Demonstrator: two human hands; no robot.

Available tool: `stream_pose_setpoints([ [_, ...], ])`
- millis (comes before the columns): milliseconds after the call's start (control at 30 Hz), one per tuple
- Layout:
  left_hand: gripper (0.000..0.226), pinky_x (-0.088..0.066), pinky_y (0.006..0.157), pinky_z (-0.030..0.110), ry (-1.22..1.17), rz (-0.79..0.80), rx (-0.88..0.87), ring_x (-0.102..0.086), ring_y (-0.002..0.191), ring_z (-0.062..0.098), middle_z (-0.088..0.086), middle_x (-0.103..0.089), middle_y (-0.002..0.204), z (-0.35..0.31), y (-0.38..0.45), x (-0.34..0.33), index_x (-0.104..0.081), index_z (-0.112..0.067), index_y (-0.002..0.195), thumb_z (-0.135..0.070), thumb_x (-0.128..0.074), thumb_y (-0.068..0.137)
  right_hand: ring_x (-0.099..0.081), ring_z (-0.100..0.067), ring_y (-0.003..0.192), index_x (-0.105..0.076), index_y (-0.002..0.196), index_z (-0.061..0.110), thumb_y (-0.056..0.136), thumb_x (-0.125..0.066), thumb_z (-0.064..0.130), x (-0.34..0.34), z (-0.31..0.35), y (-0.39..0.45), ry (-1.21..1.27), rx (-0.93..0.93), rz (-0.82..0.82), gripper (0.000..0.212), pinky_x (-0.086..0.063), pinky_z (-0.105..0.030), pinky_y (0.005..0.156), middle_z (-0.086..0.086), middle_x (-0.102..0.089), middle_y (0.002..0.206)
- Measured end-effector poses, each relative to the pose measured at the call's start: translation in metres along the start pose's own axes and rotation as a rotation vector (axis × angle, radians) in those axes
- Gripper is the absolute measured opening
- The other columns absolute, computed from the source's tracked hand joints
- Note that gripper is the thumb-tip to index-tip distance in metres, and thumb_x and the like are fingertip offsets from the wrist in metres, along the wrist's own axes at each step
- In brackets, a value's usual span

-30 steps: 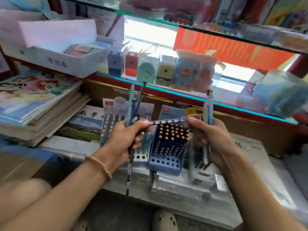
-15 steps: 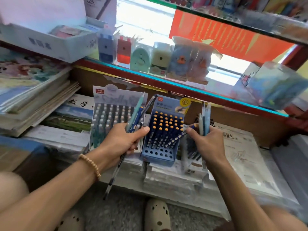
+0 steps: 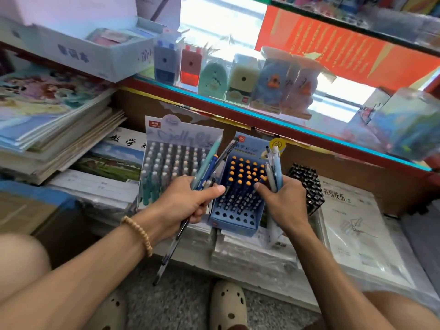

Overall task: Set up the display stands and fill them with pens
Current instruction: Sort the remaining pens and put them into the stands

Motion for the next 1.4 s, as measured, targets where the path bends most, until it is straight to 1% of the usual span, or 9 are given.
stream_pose_setpoints([
  [100, 0.024, -0.031, 0.038, 0.017, -0.013, 0.013, 0.016, -0.038, 0.047, 0.009, -0.001, -0.044, 0.062, 0.003, -0.001, -0.001, -0.052, -0.008, 0.089, -0.019, -0.072, 0.087, -0.042, -0.012, 0.049, -0.057, 0.065, 0.013, 0.085, -0.078, 0.027, -0.003, 0.001, -0.002, -0.028, 0.01, -0.012, 0.032, -0.035, -0.017, 0.043, 0.0, -0.051, 0.057],
  [433, 0.072, -0.03, 0.037, 0.015, -0.062, 0.126, 0.051, -0.037, 0.046, 0.008, -0.004, -0.046, 0.058, 0.003, -0.006, -0.007, -0.051, 0.013, 0.126, -0.027, -0.074, 0.071, -0.046, -0.007, 0.05, -0.062, 0.076, 0.009, 0.086, -0.077, 0.033, -0.015, 0.003, -0.005, -0.113, 0.033, -0.017, 0.03, -0.038, -0.013, 0.045, 0.0, -0.055, 0.061],
  [633, 0.069, -0.031, 0.036, 0.015, -0.047, 0.143, 0.074, -0.037, 0.045, 0.007, -0.004, -0.046, 0.057, 0.005, -0.007, -0.008, -0.052, 0.012, 0.124, -0.027, -0.074, 0.072, -0.052, -0.011, 0.051, -0.062, 0.074, 0.009, 0.084, -0.079, 0.032, -0.011, 0.004, -0.01, -0.102, -0.006, -0.008, 0.03, -0.042, -0.012, 0.045, 0.0, -0.058, 0.061],
  [800, 0.052, -0.028, 0.035, 0.016, -0.005, 0.176, 0.081, -0.035, 0.044, 0.008, -0.004, -0.043, 0.056, 0.004, -0.007, -0.014, -0.059, 0.007, 0.111, -0.026, -0.074, 0.074, -0.071, -0.01, 0.07, -0.073, 0.083, 0.014, 0.082, -0.079, 0.027, 0.015, 0.032, -0.013, 0.429, -0.016, -0.059, 0.014, -0.055, -0.019, 0.061, -0.002, -0.074, 0.076],
  [900, 0.03, -0.027, 0.035, 0.017, 0.072, 0.222, 0.081, -0.034, 0.043, 0.008, -0.004, -0.043, 0.054, 0.006, -0.007, -0.024, -0.062, 0.0, 0.103, -0.02, -0.072, 0.083, -0.064, -0.001, 0.057, -0.073, 0.087, 0.011, 0.083, -0.077, 0.025, 0.019, 0.044, -0.016, 0.574, -0.073, 0.001, 0.015, -0.045, -0.012, 0.052, -0.007, -0.075, 0.084],
  [967, 0.035, -0.026, 0.036, 0.017, 0.122, 0.26, 0.088, -0.034, 0.043, 0.008, -0.005, -0.043, 0.054, 0.008, -0.007, -0.032, -0.061, 0.002, 0.105, -0.022, -0.073, 0.082, -0.058, 0.0, 0.051, -0.071, 0.085, 0.01, 0.085, -0.077, 0.018, 0.021, 0.042, -0.018, 0.59, -0.113, -0.007, 0.01, -0.042, -0.013, 0.049, -0.01, -0.075, 0.084],
  [1067, 0.039, -0.027, 0.036, 0.018, 0.221, 0.29, 0.099, -0.033, 0.043, 0.008, -0.006, -0.041, 0.053, 0.009, -0.006, -0.04, -0.058, 0.009, 0.109, -0.02, -0.071, 0.087, -0.059, -0.003, 0.056, -0.071, 0.085, 0.013, 0.085, -0.077, 0.018, 0.032, 0.03, -0.02, 0.597, -0.169, -0.06, 0.008, -0.042, -0.017, 0.047, -0.008, -0.074, 0.082],
  [1200, 0.03, -0.031, 0.038, 0.018, 0.26, 0.352, 0.102, -0.035, 0.045, 0.008, -0.004, -0.043, 0.056, 0.006, -0.007, -0.052, -0.064, -0.001, 0.11, -0.021, -0.07, 0.088, -0.059, -0.01, 0.058, -0.072, 0.085, 0.012, 0.084, -0.076, 0.012, 0.053, 0.025, -0.023, 0.552, -0.167, -0.07, 0.005, -0.042, -0.02, 0.045, -0.003, -0.068, 0.071],
  [1400, 0.035, -0.029, 0.036, 0.017, 0.215, 0.304, 0.093, -0.034, 0.045, 0.008, -0.002, -0.043, 0.061, 0.004, -0.004, -0.07, -0.06, 0.002, 0.114, -0.027, -0.059, 0.095, -0.045, -0.007, 0.042, -0.07, 0.084, 0.013, 0.086, -0.073, 0.006, 0.114, -0.01, -0.021, 0.646, -0.199, -0.297, 0.008, -0.036, -0.022, 0.042, -0.014, -0.064, 0.077],
])
Point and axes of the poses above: each hand's wrist, its own y-axis towards the middle knuckle, its own x-axis out of the back of the hand, z = x × y, the point moved 6 cm from there along y, towards the middle knuckle
